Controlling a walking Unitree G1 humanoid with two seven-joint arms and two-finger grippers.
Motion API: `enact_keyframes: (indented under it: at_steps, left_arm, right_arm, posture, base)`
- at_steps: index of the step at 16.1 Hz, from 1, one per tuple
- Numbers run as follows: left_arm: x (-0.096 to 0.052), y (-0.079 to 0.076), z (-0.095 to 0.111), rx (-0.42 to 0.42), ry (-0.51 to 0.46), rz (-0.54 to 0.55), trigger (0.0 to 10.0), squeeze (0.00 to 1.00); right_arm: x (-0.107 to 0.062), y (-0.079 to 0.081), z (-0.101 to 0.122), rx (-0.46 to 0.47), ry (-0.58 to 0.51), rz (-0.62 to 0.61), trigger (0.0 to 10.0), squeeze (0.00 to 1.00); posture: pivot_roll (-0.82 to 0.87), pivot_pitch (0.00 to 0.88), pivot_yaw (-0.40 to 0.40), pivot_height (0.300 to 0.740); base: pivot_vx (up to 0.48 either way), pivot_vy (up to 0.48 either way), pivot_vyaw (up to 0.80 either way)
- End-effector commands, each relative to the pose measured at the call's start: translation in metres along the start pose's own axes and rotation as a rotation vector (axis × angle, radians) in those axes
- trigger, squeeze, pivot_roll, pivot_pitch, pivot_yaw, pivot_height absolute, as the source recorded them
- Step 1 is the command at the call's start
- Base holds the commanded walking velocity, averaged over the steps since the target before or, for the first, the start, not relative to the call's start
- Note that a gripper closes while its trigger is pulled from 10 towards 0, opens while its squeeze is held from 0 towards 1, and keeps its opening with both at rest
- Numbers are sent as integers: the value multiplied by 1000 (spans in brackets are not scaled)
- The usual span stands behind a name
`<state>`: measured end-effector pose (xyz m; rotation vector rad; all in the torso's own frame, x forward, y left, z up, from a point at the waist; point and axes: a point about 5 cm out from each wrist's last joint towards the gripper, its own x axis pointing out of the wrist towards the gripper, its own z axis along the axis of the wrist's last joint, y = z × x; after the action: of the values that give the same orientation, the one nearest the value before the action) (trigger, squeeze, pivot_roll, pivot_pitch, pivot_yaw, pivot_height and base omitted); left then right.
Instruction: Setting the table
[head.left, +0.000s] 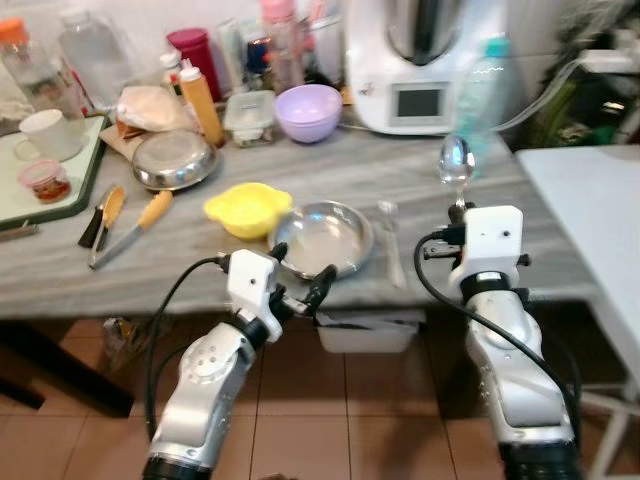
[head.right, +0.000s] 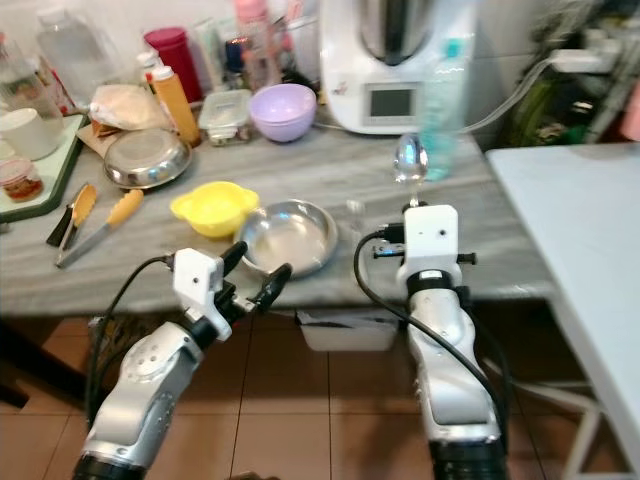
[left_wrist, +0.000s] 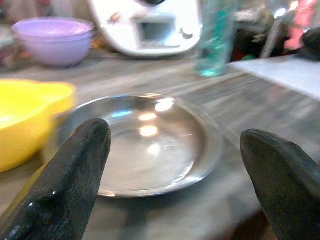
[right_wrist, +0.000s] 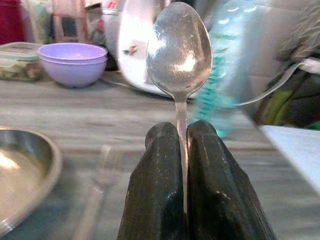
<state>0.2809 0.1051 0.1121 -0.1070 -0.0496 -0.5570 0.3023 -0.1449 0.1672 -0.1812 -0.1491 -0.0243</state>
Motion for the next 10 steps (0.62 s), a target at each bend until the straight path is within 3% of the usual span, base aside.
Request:
enact_keyframes:
  at_steps: [1, 6, 10]
  left_arm:
    - [-3, 4, 1, 11, 12, 16, 10000, 0]
    - [-30, 10, 0, 53, 52, -12, 10000, 0]
    - [-37, 8, 0, 70, 67, -31, 10000, 0]
  right_arm:
    - [0, 2, 4, -8, -20, 12, 10000, 0]
    - [-4, -4, 1, -17, -9, 3, 10000, 0]
    - [-4, -5, 2, -18, -8, -3, 10000, 0]
  posture:
    - [-66, 103, 80, 740]
    - [-55, 120, 75, 740]
    - [-54, 125, 74, 740]
  base:
    - [270, 0, 0]
    - [0, 0, 0]
    - [0, 0, 0]
